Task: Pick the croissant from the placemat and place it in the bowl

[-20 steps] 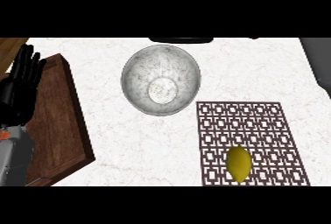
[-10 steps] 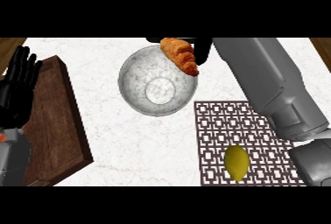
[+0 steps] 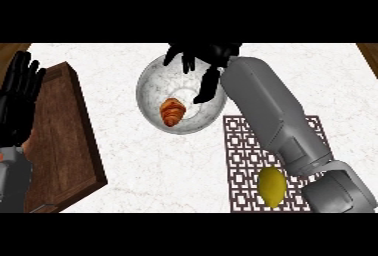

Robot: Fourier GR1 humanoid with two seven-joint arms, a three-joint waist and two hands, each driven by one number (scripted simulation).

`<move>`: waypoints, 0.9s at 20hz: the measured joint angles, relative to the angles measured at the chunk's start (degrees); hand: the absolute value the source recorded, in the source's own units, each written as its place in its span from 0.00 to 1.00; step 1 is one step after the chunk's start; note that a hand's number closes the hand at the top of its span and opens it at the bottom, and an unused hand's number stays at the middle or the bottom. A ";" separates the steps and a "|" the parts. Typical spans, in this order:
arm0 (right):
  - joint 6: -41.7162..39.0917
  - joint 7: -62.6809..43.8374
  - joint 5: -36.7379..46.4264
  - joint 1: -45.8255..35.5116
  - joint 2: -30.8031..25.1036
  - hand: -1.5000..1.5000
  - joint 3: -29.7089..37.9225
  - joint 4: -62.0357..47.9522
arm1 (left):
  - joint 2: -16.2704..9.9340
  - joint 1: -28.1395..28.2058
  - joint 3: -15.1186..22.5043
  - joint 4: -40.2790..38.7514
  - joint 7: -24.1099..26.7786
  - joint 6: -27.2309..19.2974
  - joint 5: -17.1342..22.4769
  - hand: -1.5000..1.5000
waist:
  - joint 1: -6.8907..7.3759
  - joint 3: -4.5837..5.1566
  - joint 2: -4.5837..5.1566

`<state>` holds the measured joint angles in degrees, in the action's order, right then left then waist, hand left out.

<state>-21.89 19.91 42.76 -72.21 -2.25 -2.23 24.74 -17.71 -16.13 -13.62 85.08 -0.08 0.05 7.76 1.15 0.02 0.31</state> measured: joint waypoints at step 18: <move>6.59 2.20 -18.12 -2.08 -7.63 0.00 20.19 -7.75 | 1.65 -1.04 1.54 -0.35 1.21 -0.51 -1.18 0.50 | 1.59 -0.03 1.01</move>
<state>-15.30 22.11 24.64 -74.29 -9.88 17.96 16.99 -16.06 -17.18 -12.08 84.73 1.13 -0.46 6.58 2.74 -0.01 1.32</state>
